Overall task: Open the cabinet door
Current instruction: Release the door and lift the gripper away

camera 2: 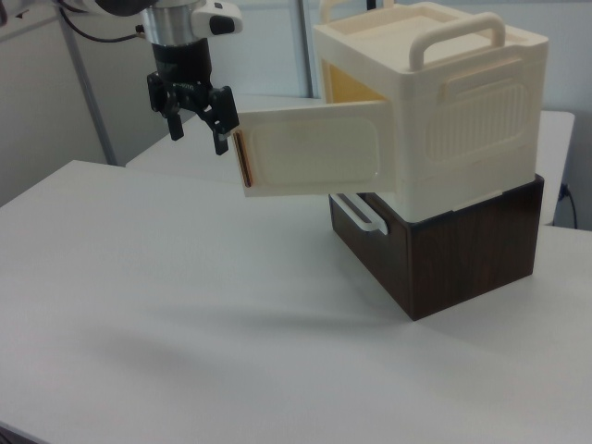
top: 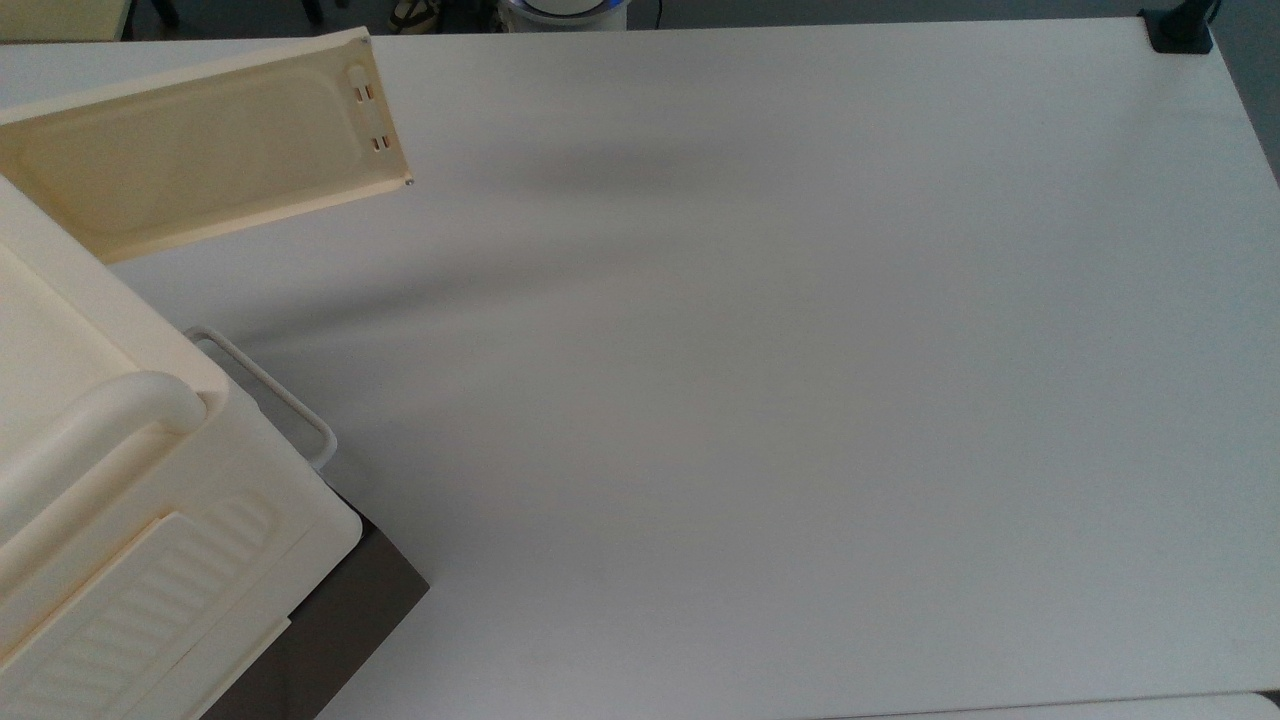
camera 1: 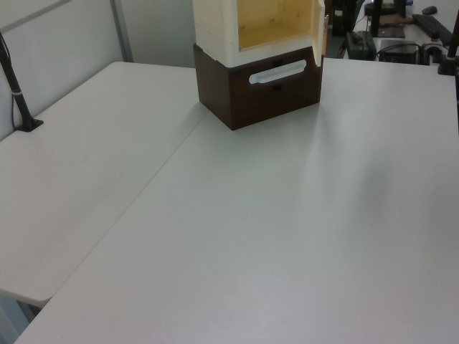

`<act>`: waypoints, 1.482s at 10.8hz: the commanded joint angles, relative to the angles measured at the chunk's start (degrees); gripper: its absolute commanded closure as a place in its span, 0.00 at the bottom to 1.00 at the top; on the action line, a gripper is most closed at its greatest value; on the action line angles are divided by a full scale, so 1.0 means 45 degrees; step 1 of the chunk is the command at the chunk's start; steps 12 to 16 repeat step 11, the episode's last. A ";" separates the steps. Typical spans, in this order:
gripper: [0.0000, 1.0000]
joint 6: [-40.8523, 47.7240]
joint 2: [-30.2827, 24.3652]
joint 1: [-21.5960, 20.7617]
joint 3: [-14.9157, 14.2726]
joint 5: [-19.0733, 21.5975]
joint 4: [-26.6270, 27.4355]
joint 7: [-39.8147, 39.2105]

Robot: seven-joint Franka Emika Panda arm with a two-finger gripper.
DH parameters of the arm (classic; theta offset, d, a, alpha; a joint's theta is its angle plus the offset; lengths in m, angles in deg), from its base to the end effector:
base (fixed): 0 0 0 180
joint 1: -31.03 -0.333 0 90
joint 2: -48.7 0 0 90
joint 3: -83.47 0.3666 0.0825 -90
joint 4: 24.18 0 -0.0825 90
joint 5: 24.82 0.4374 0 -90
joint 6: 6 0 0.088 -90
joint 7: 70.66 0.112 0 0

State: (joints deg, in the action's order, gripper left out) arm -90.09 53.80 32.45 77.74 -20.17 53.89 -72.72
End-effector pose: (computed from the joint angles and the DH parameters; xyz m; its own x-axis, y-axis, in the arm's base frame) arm 0.6256 -0.0650 0.7147 0.9966 -0.0799 0.0193 -0.0784 -0.9944 -0.0710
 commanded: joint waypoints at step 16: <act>0.00 0.0541 -0.0431 -0.0550 0.0277 -0.0234 0.0501 0.0009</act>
